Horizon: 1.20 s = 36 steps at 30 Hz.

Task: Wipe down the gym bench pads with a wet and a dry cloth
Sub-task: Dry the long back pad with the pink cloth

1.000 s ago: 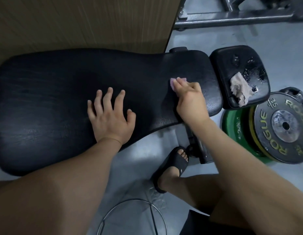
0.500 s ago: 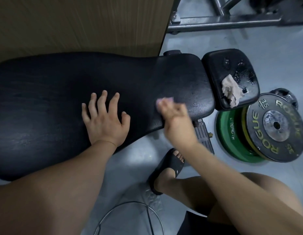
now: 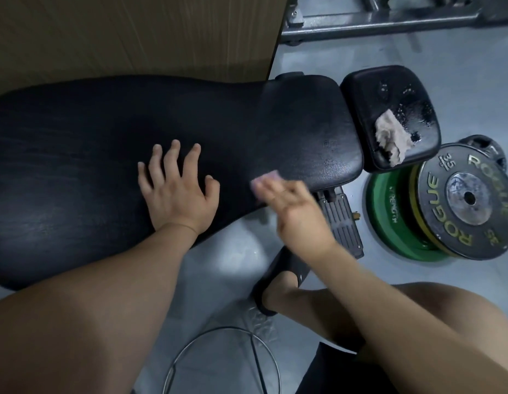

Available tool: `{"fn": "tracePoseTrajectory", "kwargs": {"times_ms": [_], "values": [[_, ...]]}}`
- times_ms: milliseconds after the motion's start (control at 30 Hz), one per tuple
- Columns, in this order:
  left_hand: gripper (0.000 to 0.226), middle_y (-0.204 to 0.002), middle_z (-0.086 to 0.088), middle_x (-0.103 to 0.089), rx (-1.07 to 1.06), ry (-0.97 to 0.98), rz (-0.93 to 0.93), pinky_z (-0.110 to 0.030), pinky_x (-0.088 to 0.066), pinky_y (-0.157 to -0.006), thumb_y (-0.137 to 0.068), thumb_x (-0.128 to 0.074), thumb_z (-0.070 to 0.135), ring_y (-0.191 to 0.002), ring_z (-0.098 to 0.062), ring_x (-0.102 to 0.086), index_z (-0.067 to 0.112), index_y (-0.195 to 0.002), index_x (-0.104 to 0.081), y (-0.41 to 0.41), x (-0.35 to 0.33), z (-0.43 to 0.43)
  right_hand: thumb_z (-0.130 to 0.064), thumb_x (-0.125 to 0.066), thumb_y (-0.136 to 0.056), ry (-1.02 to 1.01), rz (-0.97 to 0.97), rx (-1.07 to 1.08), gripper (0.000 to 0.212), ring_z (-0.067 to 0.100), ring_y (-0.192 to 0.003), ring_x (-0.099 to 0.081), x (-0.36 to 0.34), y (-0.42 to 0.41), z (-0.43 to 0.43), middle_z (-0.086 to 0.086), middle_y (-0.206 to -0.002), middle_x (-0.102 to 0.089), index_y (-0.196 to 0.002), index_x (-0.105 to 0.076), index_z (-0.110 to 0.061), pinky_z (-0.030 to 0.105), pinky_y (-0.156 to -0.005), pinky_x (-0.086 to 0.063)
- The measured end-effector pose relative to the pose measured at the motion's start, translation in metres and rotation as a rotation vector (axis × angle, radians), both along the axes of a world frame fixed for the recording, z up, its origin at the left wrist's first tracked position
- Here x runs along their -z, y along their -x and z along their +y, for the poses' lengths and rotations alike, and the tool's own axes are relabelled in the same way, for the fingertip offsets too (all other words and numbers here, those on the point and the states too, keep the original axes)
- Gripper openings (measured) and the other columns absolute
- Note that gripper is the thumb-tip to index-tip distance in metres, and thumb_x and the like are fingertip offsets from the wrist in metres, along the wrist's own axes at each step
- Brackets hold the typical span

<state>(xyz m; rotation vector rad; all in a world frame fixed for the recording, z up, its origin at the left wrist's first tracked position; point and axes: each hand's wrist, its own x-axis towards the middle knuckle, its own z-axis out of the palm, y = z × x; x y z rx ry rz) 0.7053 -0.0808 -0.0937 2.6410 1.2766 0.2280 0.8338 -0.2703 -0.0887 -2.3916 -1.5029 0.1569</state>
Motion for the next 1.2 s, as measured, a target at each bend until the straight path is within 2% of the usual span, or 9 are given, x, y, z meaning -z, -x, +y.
{"fn": "tracePoseTrajectory", "kwargs": {"times_ms": [133, 333, 533, 600, 700, 800, 933, 1067, 1200], "values": [[0.06, -0.162, -0.006, -0.03, 0.0, 0.002, -0.001, -0.06, -0.01, -0.122, -0.092, -0.044, 0.045, -0.153, -0.032, -0.015, 0.032, -0.151, -0.038, 0.0, 0.001, 0.0, 0.015, -0.05, -0.071, -0.083, -0.024, 0.443, 0.075, 0.031, -0.11, -0.049, 0.001, -0.021, -0.007, 0.008, -0.144, -0.06, -0.141, -0.06, -0.01, 0.035, -0.1, -0.05], [0.06, -0.161, -0.006, -0.031, 0.001, -0.006, -0.009, -0.06, -0.01, -0.122, -0.092, -0.045, 0.044, -0.153, -0.032, -0.016, 0.031, -0.151, -0.039, 0.0, 0.001, -0.001, 0.007, -0.041, -0.084, -0.093, -0.038, 0.03, 0.065, 0.025, -0.112, -0.048, 0.005, 0.007, -0.007, 0.005, -0.148, -0.057, -0.144, -0.058, -0.011, 0.029, -0.105, -0.043], [0.059, -0.161, -0.006, -0.031, 0.002, -0.012, -0.008, -0.06, -0.01, -0.122, -0.093, -0.044, 0.044, -0.153, -0.032, -0.017, 0.03, -0.15, -0.039, -0.001, 0.002, -0.002, 0.008, -0.041, -0.079, -0.061, -0.067, 0.568, 0.07, 0.031, -0.1, -0.047, 0.001, -0.054, -0.027, -0.001, -0.145, -0.058, -0.142, -0.057, -0.017, 0.022, -0.1, -0.037], [0.059, -0.162, -0.006, -0.03, 0.001, -0.009, -0.005, -0.06, -0.01, -0.122, -0.093, -0.043, 0.044, -0.153, -0.032, -0.016, 0.031, -0.151, -0.039, -0.001, 0.002, -0.002, 0.006, -0.039, -0.076, -0.042, -0.071, 0.483, 0.071, 0.027, -0.093, -0.04, 0.001, -0.028, -0.012, 0.002, -0.142, -0.058, -0.141, -0.055, -0.016, 0.031, -0.096, -0.044], [0.059, -0.162, -0.005, -0.03, -0.001, -0.007, 0.002, -0.06, -0.01, -0.123, -0.093, -0.042, 0.045, -0.153, -0.031, -0.016, 0.031, -0.151, -0.038, -0.001, 0.002, -0.002, 0.001, -0.036, -0.084, -0.105, -0.048, 0.21, 0.064, 0.024, -0.097, -0.042, 0.005, -0.011, -0.019, 0.001, -0.145, -0.059, -0.143, -0.059, -0.013, 0.021, -0.096, -0.04], [0.059, -0.163, -0.005, -0.029, -0.002, -0.008, 0.016, -0.059, -0.009, -0.123, -0.093, -0.041, 0.046, -0.154, -0.031, -0.015, 0.032, -0.151, -0.037, -0.001, 0.002, -0.002, 0.004, -0.042, -0.092, -0.149, -0.034, 0.369, 0.055, 0.021, -0.095, -0.046, -0.001, -0.03, -0.029, -0.009, -0.14, -0.062, -0.137, -0.064, -0.019, 0.014, -0.095, -0.039], [0.06, -0.163, -0.005, -0.028, 0.004, -0.002, 0.033, -0.058, -0.008, -0.123, -0.093, -0.039, 0.046, -0.154, -0.031, -0.014, 0.032, -0.151, -0.036, -0.001, 0.0, -0.004, -0.007, -0.052, -0.096, -0.369, 0.286, 0.805, 0.041, 0.017, -0.086, -0.059, -0.011, 0.011, -0.022, -0.012, -0.107, -0.073, -0.128, -0.07, -0.024, 0.024, -0.085, -0.05], [0.06, -0.164, -0.005, -0.027, 0.004, 0.001, 0.031, -0.058, -0.008, -0.124, -0.093, -0.037, 0.047, -0.154, -0.032, -0.014, 0.032, -0.152, -0.035, 0.0, -0.001, -0.006, -0.021, -0.054, -0.102, -0.586, 0.748, 1.263, 0.027, 0.008, -0.095, -0.07, -0.008, 0.068, -0.019, -0.005, -0.101, -0.077, -0.119, -0.076, -0.02, 0.029, -0.093, -0.056], [0.061, -0.164, -0.004, -0.027, 0.01, -0.01, 0.029, -0.057, -0.007, -0.124, -0.093, -0.036, 0.047, -0.154, -0.031, -0.014, 0.033, -0.152, -0.035, 0.0, 0.0, -0.006, -0.015, -0.063, -0.1, -0.748, 0.955, 1.328, 0.011, -0.004, -0.078, -0.066, -0.009, 0.075, 0.01, -0.005, -0.088, -0.072, -0.103, -0.07, -0.007, 0.024, -0.082, -0.055]]}}
